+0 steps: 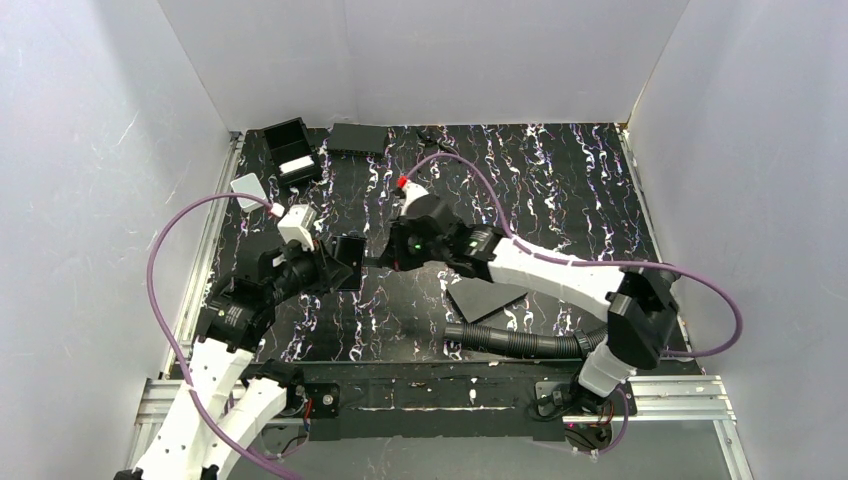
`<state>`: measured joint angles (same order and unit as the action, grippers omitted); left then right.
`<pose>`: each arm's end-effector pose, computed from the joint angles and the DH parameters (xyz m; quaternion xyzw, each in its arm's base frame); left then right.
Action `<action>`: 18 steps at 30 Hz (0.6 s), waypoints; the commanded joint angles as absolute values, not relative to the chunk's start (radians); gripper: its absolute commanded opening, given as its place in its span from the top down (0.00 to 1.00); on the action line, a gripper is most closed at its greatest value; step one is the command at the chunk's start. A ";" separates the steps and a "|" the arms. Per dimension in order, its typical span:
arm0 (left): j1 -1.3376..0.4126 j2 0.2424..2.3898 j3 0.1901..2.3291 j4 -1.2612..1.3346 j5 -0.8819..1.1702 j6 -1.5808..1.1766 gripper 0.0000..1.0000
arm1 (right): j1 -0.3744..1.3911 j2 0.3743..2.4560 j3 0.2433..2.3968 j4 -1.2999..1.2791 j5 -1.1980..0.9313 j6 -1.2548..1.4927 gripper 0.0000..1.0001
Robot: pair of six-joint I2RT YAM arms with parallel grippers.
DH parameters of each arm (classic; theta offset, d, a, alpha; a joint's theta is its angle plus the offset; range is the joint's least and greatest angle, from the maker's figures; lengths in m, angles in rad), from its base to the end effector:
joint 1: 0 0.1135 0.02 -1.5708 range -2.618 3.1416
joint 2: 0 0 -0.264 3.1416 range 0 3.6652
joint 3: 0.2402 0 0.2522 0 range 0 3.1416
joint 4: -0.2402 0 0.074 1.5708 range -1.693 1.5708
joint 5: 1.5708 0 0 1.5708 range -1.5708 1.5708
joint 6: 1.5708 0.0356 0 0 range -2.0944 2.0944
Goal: Put the credit cards into the card holder
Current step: Open the card holder at the center of the board.
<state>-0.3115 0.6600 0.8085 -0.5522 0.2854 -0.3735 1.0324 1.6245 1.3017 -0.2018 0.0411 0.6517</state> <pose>0.1343 -0.0538 0.3285 0.0527 0.8281 -0.2950 0.4739 0.1963 0.3258 0.3014 -0.1538 0.8524 0.3607 0.3459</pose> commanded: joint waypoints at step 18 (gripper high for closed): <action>-0.305 0.991 0.508 -0.107 0.625 -0.791 1.00 | 0.756 1.535 0.864 0.169 -0.564 0.580 0.99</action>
<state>-0.3096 0.8924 0.6291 -0.2325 0.6509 -0.6752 0.7555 1.5268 0.9061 0.1473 -0.5925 0.5557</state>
